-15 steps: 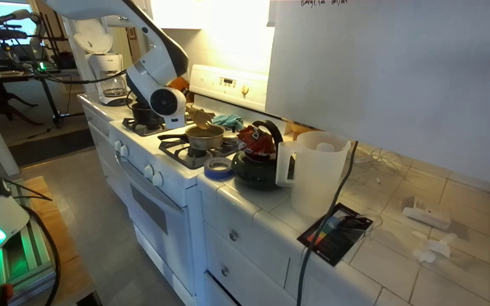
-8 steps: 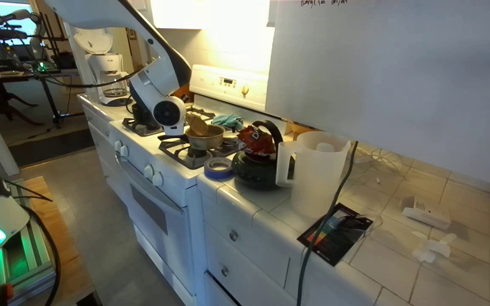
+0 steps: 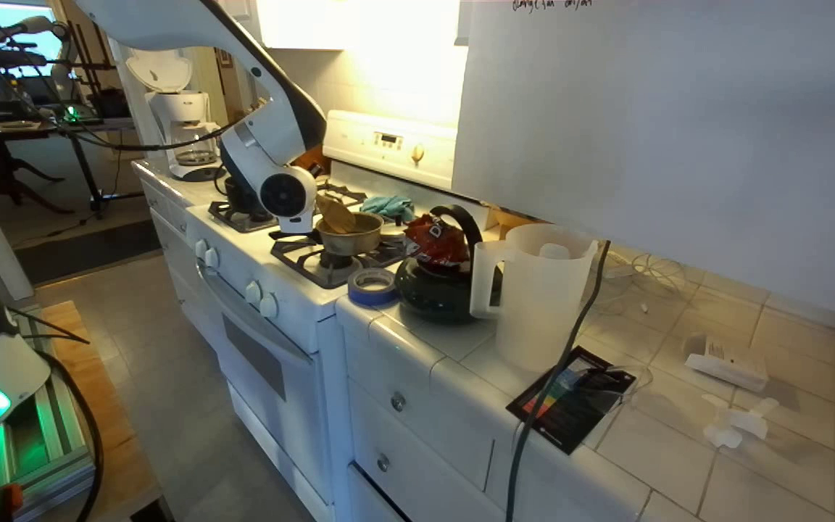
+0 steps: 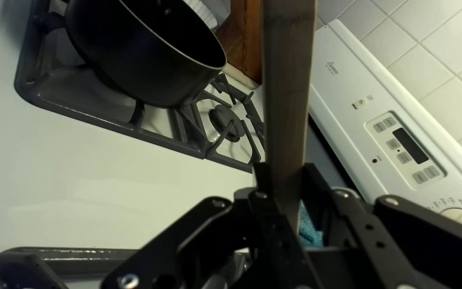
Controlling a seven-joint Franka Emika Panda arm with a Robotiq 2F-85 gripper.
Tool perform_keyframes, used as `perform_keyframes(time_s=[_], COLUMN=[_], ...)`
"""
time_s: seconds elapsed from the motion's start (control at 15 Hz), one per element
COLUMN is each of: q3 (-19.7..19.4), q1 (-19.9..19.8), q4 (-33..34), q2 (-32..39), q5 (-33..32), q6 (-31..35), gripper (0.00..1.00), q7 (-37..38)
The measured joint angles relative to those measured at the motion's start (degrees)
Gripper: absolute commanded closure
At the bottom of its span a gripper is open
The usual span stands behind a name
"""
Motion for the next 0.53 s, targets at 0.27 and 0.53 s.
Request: perform_keyframes(time_s=[0.27, 0.53], q3=[-1.3, -2.6], q1=[-0.4, -1.8], q4=[-0.1, 0.2], q2=[0.5, 1.6], q5=[0.0, 0.0], q6=[0.0, -0.5], gripper=[0.94, 0.94], q7=[0.0, 0.0])
